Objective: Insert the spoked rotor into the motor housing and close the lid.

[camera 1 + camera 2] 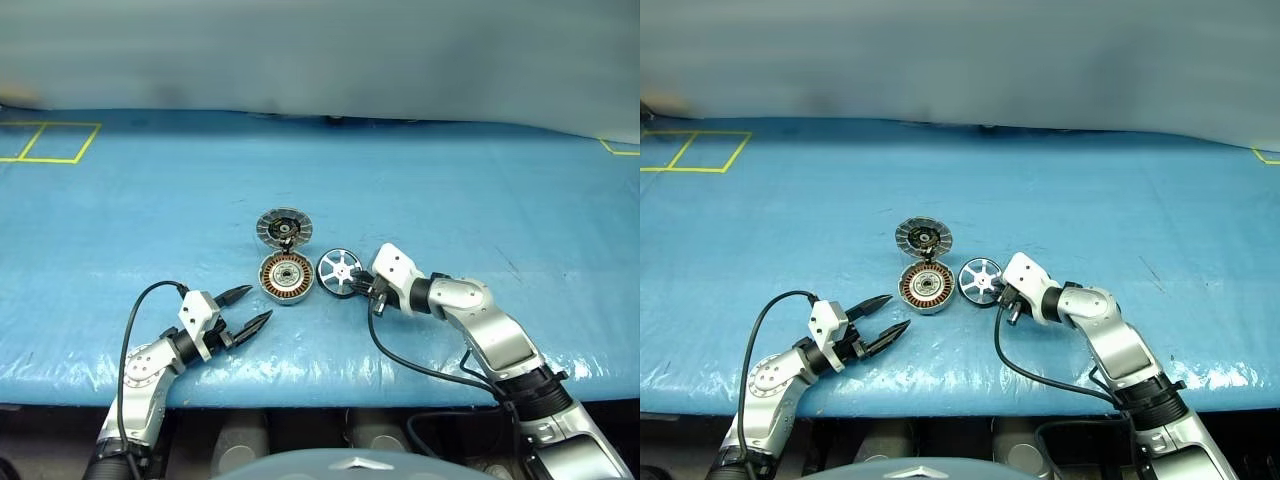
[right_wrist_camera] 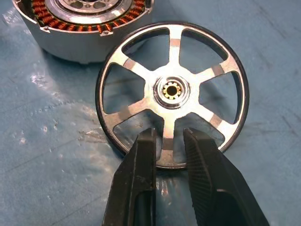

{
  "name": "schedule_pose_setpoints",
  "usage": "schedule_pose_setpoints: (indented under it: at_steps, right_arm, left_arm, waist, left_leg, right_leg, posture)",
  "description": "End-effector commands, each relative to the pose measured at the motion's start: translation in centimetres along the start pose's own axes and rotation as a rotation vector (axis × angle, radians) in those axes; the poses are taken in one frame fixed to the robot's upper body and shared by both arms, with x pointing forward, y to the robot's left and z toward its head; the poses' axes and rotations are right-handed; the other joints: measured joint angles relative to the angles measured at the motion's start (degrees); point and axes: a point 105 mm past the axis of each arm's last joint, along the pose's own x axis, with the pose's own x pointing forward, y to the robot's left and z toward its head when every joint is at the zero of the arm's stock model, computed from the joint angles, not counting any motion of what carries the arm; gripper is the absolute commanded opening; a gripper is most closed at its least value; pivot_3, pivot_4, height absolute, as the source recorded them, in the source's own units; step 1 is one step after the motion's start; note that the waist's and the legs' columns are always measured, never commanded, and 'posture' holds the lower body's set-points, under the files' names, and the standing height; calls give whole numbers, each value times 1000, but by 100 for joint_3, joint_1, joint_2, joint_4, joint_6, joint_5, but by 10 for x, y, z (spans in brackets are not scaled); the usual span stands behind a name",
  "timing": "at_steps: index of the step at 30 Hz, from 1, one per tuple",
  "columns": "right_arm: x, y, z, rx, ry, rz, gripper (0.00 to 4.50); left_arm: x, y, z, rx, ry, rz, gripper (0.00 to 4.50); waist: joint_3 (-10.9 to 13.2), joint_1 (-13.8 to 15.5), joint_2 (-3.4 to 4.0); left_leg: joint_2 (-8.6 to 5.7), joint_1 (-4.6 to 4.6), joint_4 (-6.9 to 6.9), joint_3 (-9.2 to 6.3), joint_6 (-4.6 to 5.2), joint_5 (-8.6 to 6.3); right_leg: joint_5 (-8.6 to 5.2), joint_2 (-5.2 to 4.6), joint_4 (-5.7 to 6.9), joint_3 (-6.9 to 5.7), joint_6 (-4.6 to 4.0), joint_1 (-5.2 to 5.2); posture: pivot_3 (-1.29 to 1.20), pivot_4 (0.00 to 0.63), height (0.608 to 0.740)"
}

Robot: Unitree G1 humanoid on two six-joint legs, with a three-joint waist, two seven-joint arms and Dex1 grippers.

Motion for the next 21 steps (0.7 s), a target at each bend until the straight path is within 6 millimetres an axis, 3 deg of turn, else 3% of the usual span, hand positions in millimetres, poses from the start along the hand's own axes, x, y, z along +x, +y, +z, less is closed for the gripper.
schedule_pose_setpoints:
  at_steps: [1,5,9,17,21]
  right_arm:
    - [0,1,-5,7,23,-2,877]
    - [1,2,-9,24,34,0,877]
    - [0,1,-4,54,-6,-6,32]
    - [-23,-11,23,122,-196,-34,32]
    - [-33,3,37,144,-291,69,32]
  left_arm:
    - [0,0,5,21,-21,3,3420]
    - [0,1,4,22,-19,5,3420]
    - [0,1,5,23,-19,7,3420]
    - [-1,1,5,16,-24,2,3420]
    - [-1,0,5,7,-31,-8,3420]
  waist:
    - [0,2,0]
    - [0,1,0]
    - [0,1,0]
    - [2,4,2]
    - [2,-3,3]
  left_leg:
    - [0,0,0,0,0,0]
    - [0,1,0,0,0,0]
    - [0,1,0,0,0,0]
    - [0,-9,-1,0,0,0]
    - [1,-10,-4,-1,0,0]
  right_leg:
    - [0,0,0,0,0,0]
    - [0,0,0,0,0,0]
    - [0,0,0,0,0,1]
    - [1,-1,0,0,1,-8]
    - [1,2,0,0,2,-10]
  posture:
    - [0,150,740]
    - [0,150,740]
    - [0,150,740]
    - [0,150,740]
    - [0,150,740]
